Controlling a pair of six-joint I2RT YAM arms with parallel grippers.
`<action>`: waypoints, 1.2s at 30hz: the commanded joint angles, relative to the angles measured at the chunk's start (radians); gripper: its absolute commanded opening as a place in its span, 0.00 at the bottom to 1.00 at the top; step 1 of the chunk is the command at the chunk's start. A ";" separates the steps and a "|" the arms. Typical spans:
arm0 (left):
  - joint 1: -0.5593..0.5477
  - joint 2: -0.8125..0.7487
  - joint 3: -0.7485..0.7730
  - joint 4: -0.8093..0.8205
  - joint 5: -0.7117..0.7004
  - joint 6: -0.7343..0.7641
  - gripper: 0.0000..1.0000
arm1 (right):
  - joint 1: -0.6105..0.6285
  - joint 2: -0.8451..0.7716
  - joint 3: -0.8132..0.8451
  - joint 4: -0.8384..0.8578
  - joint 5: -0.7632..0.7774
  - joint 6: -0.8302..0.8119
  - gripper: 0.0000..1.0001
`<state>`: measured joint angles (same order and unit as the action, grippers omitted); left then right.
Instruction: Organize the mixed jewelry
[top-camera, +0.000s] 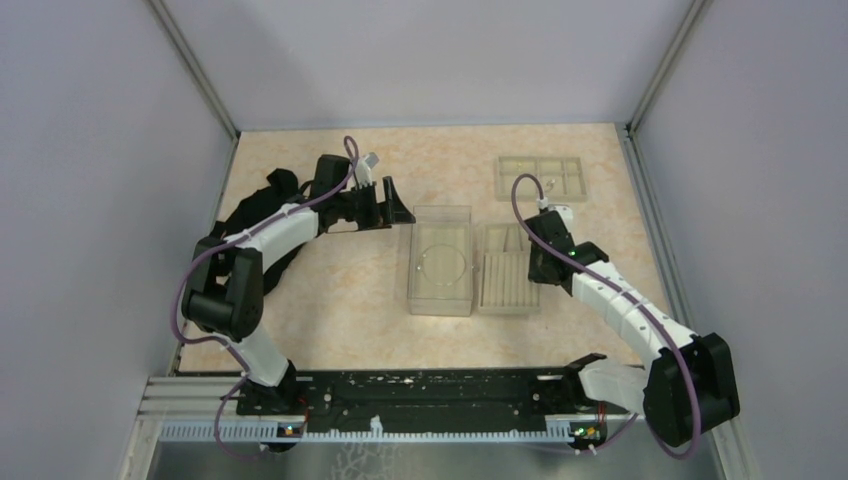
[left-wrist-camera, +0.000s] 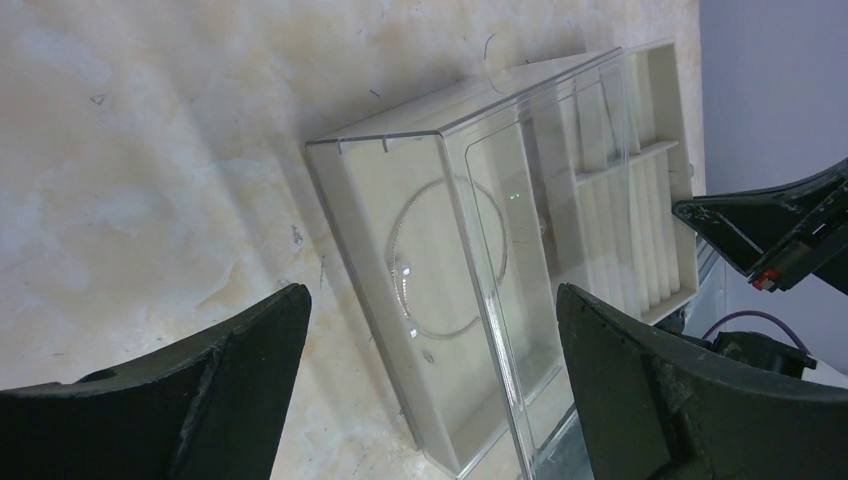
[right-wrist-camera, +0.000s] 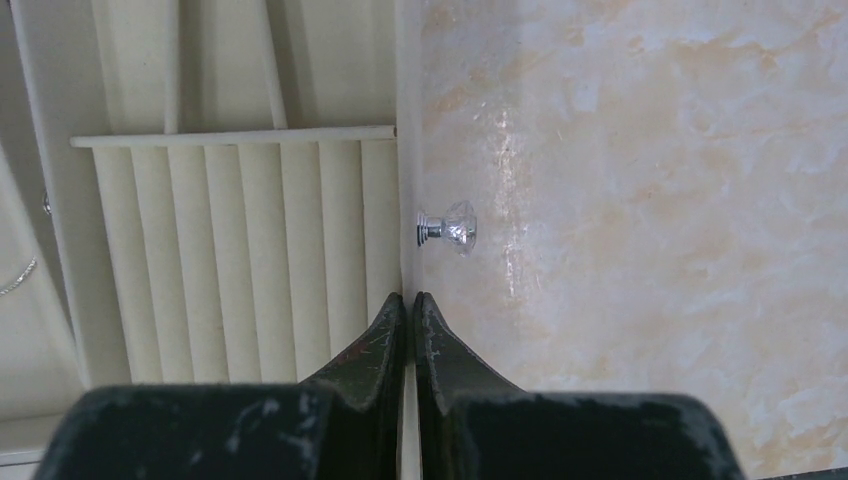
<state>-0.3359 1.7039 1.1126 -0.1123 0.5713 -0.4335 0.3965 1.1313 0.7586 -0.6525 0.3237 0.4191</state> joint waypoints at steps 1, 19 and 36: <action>-0.001 0.004 0.027 -0.005 0.044 0.004 0.99 | 0.002 -0.044 -0.002 0.135 -0.012 -0.006 0.00; -0.008 -0.016 -0.013 -0.019 0.016 -0.047 0.99 | 0.004 0.012 -0.016 0.246 -0.136 -0.023 0.00; -0.044 0.012 -0.027 0.027 0.032 -0.079 0.99 | 0.004 -0.026 -0.059 0.217 -0.156 -0.015 0.00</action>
<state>-0.3752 1.7039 1.0893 -0.1322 0.5808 -0.5011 0.3965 1.1412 0.6937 -0.4770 0.1982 0.4030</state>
